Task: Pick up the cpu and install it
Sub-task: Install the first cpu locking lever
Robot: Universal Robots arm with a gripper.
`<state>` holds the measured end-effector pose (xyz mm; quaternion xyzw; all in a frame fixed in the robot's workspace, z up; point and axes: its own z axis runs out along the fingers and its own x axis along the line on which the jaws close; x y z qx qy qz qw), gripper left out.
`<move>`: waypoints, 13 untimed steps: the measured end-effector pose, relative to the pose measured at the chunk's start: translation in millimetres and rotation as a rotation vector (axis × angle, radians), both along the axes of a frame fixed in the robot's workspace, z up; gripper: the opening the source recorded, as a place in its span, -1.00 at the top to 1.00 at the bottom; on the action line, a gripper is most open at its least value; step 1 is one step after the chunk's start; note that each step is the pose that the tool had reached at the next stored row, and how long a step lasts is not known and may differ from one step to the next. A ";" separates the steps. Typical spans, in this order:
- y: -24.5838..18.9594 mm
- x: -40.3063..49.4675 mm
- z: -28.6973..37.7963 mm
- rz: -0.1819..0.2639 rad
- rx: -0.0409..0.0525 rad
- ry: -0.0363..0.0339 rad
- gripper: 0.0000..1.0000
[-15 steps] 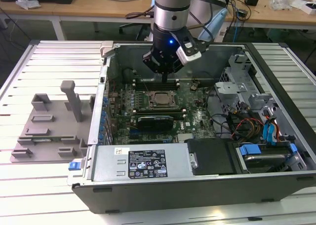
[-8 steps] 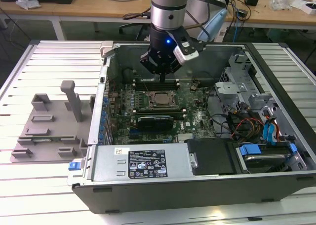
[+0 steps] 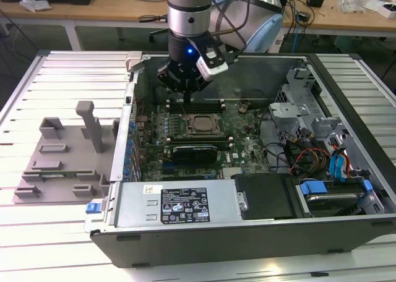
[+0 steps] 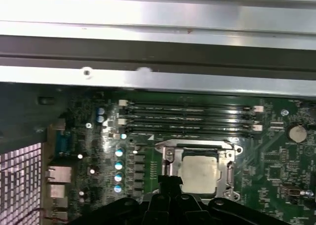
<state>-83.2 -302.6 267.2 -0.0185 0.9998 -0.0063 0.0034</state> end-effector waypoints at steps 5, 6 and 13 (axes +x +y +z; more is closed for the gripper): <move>0.8 -22.7 -0.5 0.000 0.0000 -0.0001 0.79; 1.5 -27.7 -0.7 0.000 0.0000 -0.0001 0.79; 18.5 -32.1 -3.5 0.000 -0.0001 -0.0001 0.79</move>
